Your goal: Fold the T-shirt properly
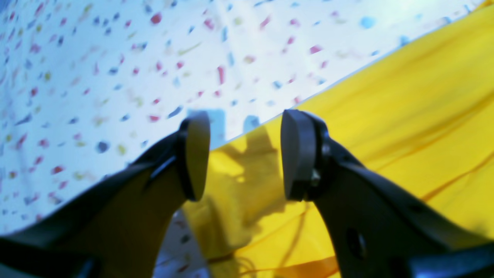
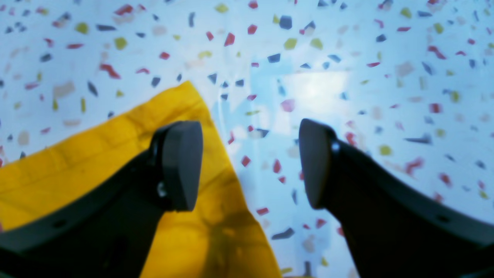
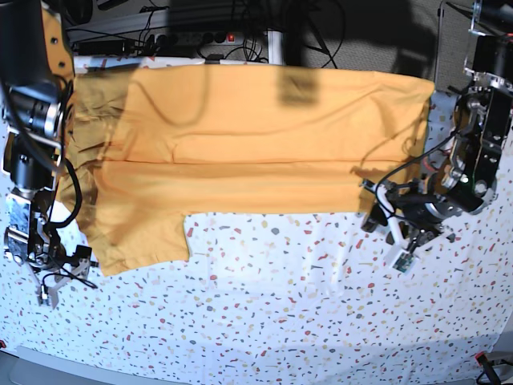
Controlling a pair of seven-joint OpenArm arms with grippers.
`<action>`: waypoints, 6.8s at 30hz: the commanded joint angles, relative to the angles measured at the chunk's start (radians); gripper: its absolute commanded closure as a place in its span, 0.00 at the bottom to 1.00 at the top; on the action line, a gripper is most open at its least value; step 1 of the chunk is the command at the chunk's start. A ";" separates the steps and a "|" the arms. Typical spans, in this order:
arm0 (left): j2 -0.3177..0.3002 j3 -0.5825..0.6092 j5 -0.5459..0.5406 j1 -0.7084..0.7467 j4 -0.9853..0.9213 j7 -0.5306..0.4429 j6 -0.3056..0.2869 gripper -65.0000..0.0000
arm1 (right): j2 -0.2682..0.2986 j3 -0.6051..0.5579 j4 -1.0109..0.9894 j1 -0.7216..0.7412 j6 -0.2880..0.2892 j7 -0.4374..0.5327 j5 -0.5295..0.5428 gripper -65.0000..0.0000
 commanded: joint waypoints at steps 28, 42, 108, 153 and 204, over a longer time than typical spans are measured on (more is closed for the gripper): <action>-0.007 -0.008 0.001 -0.019 0.017 -0.023 0.004 0.55 | 0.005 0.000 0.194 -0.063 0.290 -0.109 0.140 1.00; -0.007 -0.008 0.004 -0.019 0.017 -0.023 0.004 0.55 | 0.083 -0.030 1.114 -0.651 0.290 -0.482 0.564 1.00; -0.006 -0.008 0.069 -0.053 -0.117 -0.068 0.045 0.55 | 0.118 0.282 1.341 -1.286 0.290 -0.369 0.563 0.60; -0.140 -0.008 -0.200 -0.091 -0.042 0.187 -0.091 1.00 | 0.118 0.282 1.341 -1.225 0.290 -0.402 0.563 0.60; -0.345 -0.008 0.044 0.254 0.274 0.151 -0.061 1.00 | 0.118 0.282 1.341 -1.222 0.290 -0.410 0.563 0.60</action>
